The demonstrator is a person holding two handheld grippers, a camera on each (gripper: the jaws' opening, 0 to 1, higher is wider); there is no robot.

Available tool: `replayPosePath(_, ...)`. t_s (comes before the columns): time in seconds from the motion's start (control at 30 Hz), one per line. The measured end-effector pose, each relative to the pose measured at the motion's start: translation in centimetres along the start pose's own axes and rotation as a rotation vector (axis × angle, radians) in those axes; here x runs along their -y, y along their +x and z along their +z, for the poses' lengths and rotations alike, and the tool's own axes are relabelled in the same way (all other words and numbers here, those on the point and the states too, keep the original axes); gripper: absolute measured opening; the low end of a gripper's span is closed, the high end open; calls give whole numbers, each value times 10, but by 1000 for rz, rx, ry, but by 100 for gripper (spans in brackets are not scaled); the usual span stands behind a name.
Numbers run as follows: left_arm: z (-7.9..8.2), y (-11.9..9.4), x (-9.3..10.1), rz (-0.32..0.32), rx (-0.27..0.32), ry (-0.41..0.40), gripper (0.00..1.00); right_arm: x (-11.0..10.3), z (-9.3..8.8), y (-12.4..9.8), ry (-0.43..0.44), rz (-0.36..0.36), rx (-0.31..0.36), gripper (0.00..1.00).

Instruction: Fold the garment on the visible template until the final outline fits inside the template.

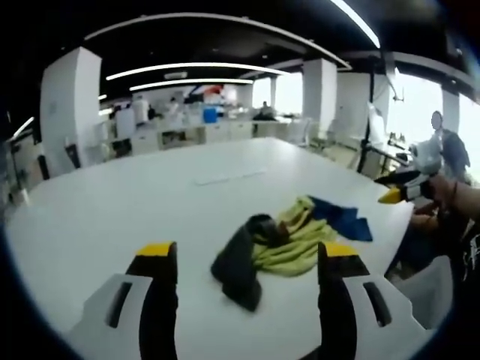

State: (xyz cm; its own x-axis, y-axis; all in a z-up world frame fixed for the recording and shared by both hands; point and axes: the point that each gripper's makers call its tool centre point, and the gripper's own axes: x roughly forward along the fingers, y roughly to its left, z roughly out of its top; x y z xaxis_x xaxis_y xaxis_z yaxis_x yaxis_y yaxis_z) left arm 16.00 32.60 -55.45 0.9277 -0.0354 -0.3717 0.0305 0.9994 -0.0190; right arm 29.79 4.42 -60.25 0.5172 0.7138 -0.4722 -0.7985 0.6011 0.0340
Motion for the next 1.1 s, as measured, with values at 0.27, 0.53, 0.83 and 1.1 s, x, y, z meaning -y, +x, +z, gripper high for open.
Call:
replayPosePath(0.27,1,18,-8,-4,1,7,70,2,-5,17,6,23,-25,64)
replayPosePath(0.53,-12,41,-11,-18,-26,-2,69,5,-9,35,5,36,-47,62)
replayPosePath(0.83,-28,68,-8,-56,-49,-18,59,8,-23,53,-21,52,-79,51)
replayPosePath(1.1,-40,88,-14,-33,-81,-19,52,13,-27,69,-33,49,-91,42)
